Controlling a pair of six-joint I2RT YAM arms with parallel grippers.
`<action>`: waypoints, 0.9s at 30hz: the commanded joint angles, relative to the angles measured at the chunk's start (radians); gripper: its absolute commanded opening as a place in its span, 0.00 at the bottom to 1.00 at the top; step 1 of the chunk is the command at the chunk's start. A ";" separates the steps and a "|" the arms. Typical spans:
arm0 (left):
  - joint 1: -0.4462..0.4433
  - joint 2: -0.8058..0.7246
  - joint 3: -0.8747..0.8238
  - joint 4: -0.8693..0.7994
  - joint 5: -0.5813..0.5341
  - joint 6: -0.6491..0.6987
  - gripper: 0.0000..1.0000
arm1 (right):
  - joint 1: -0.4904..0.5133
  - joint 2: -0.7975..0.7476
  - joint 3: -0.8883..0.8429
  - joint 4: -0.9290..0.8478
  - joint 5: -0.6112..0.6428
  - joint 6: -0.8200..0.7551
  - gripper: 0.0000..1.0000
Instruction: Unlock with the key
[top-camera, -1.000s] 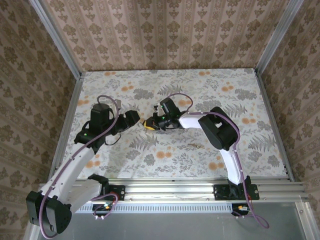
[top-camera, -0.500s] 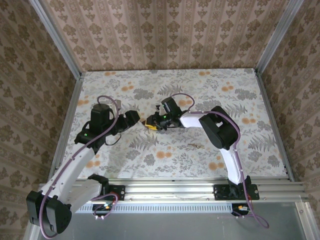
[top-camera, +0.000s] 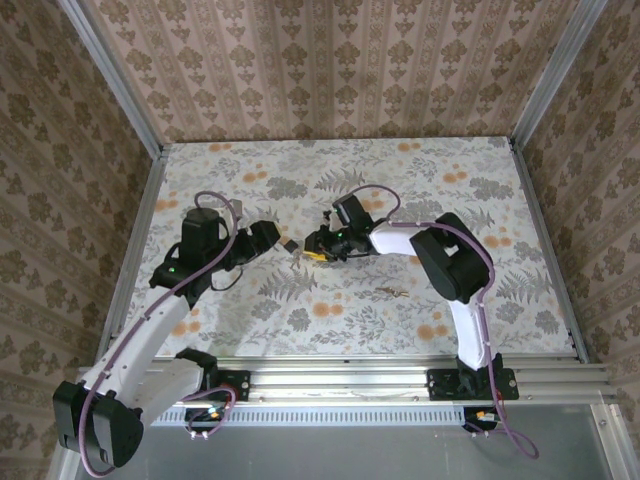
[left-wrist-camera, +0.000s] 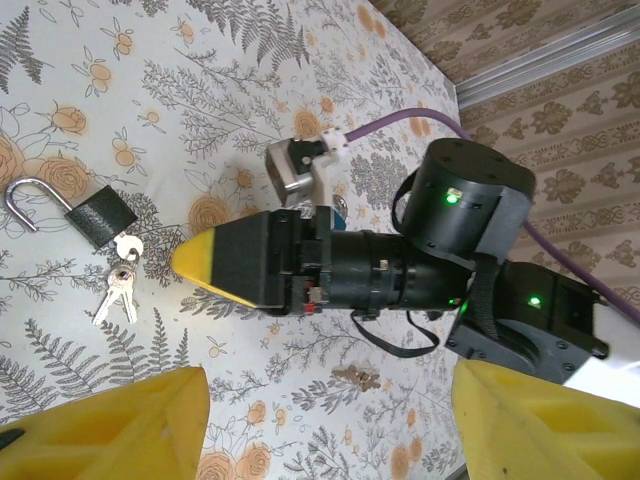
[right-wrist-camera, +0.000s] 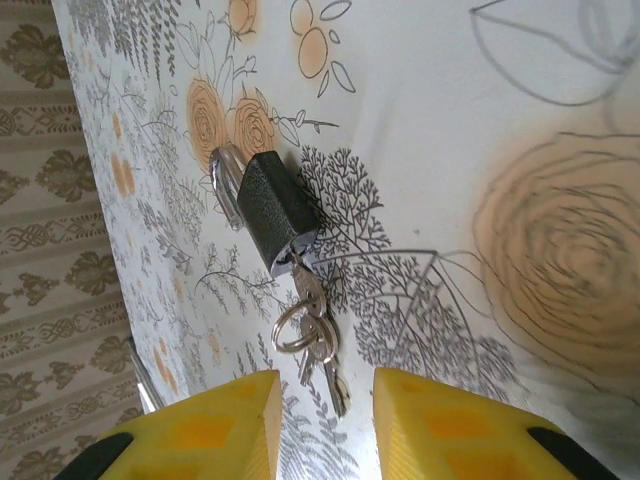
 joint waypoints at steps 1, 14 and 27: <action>0.004 0.001 -0.015 0.025 0.011 -0.007 0.66 | -0.009 -0.078 -0.033 -0.064 0.045 -0.062 0.32; -0.026 0.054 -0.035 0.005 -0.016 0.012 0.67 | -0.016 -0.301 -0.146 -0.215 0.195 -0.215 0.31; -0.175 0.222 0.014 0.021 -0.076 0.036 0.66 | -0.056 -0.552 -0.278 -0.413 0.377 -0.295 0.32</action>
